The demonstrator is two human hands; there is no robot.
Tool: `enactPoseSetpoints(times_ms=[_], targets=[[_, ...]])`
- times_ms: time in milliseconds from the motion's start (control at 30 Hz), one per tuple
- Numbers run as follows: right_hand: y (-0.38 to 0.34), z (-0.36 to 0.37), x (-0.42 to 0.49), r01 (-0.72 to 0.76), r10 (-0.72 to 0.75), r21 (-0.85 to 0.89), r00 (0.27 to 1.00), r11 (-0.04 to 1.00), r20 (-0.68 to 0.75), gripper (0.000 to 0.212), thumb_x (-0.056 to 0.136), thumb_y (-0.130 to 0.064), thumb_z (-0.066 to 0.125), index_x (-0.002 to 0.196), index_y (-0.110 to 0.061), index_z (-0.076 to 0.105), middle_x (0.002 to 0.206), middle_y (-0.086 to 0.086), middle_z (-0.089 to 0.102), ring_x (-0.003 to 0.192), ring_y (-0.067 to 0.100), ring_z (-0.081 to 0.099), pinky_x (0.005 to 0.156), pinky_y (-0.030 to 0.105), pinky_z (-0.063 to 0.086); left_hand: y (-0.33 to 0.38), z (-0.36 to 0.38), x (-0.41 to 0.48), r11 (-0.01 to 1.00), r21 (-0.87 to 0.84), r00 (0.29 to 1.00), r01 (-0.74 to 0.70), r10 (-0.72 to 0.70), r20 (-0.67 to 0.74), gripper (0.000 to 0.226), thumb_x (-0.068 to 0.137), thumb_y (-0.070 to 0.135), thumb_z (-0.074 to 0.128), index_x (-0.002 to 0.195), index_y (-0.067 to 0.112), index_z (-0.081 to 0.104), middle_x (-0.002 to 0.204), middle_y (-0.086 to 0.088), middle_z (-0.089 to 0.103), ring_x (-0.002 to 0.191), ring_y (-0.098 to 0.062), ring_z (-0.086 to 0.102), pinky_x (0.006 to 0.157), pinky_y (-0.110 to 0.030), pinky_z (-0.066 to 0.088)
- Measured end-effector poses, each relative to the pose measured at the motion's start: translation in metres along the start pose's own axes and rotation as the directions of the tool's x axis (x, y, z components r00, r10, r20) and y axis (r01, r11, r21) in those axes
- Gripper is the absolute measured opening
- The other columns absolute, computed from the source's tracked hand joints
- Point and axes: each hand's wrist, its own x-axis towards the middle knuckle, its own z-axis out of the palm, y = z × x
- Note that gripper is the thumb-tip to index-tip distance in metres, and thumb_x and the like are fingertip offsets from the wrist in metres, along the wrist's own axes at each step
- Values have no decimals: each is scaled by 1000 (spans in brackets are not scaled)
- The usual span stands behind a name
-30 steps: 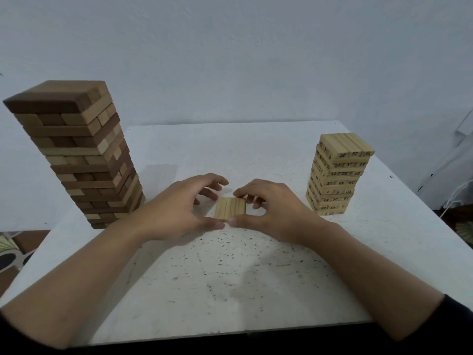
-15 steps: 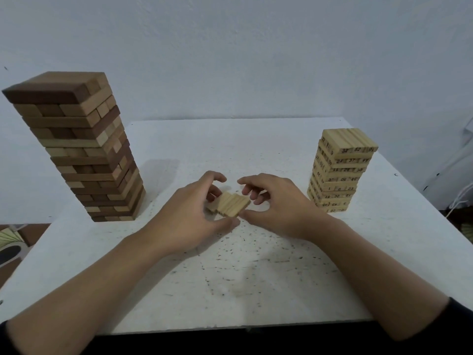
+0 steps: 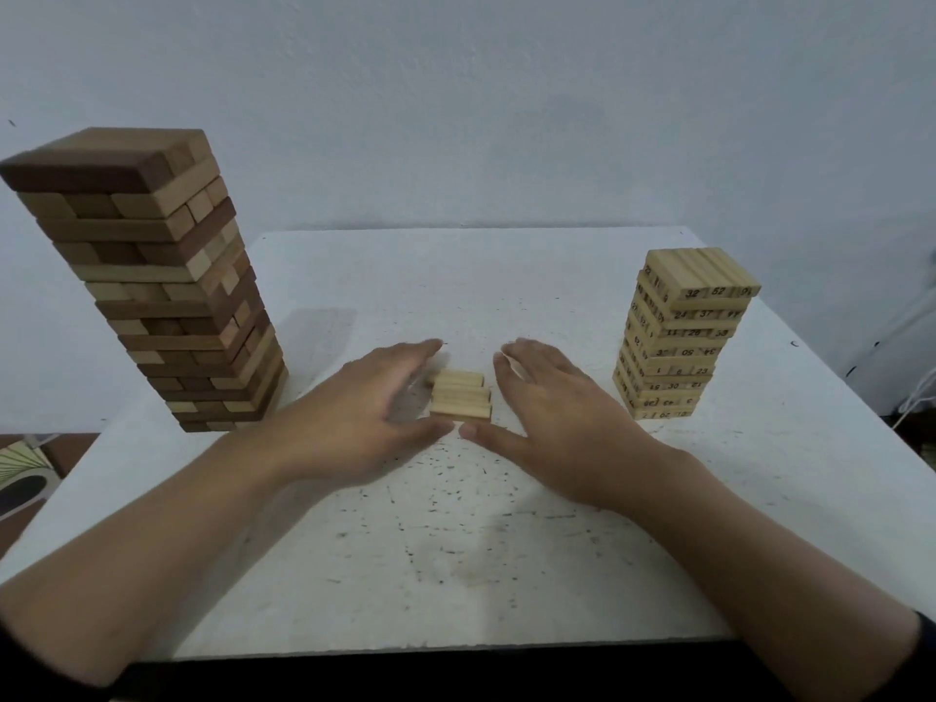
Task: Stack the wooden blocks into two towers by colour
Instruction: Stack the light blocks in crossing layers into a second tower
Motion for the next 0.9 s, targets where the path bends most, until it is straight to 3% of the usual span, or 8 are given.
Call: enactPoseSetpoints(times_ms=[67,100,167,233,367,533,733,900], targets=[[-3,2,-3,-11,15,-39,992,999,122,84,102,-63,11,161,-4,4,170,12,-3,156,18,-8,127,35,0,0,8,-6,990,137,999,18,-22,26,65,98,68,37,150,29,35,155,17,36,143,-9,34,115,-40,36],[-4,4,-3,-11,19,-51,988,999,152,80,103,-59,7,160,-4,-1,169,13,-9,156,18,-13,127,35,-2,0,13,-9,976,209,994,66,-81,68,78,97,71,24,160,24,21,166,11,18,154,-12,16,124,-42,24],[-5,6,-2,-4,15,-69,987,998,162,72,106,-51,3,159,-4,-5,168,13,-14,155,19,-17,127,36,-4,-1,23,-12,945,306,986,114,-145,82,90,92,74,-1,164,19,-1,169,6,-10,155,-8,-13,128,-36,4],[-6,8,-1,10,3,-93,989,996,147,68,106,-46,2,159,-3,-4,168,14,-13,155,20,-16,127,35,-4,-1,30,-14,937,337,993,97,-114,31,93,87,72,-15,163,20,-2,170,6,-12,154,-6,-18,126,-32,0],[-6,12,2,21,-7,-111,992,994,127,65,107,-41,-2,159,-3,-2,169,12,-12,156,19,-15,128,37,-2,-1,35,-14,934,348,996,84,-74,-42,86,90,63,-15,164,24,1,170,10,-5,155,-6,-14,125,-29,1],[-10,12,4,0,7,-70,995,998,101,62,109,-40,8,160,-4,3,170,10,-7,156,16,-10,128,35,1,0,39,-15,936,341,994,86,-61,-85,81,95,57,-8,164,19,11,171,6,6,157,-10,-4,123,-29,4],[-6,12,5,13,-9,-44,995,999,95,63,109,-42,11,161,-6,7,170,9,-3,156,14,-6,128,34,4,1,41,-14,932,347,993,102,-73,-94,83,93,57,-9,164,18,10,171,5,5,157,-10,-4,124,-29,4],[2,2,6,26,-36,76,991,997,132,67,108,-50,22,162,-12,9,170,2,3,155,6,-1,127,28,5,-1,39,-14,922,377,995,88,-68,-66,86,90,60,-14,164,20,7,171,6,1,157,-11,-7,125,-32,4]])
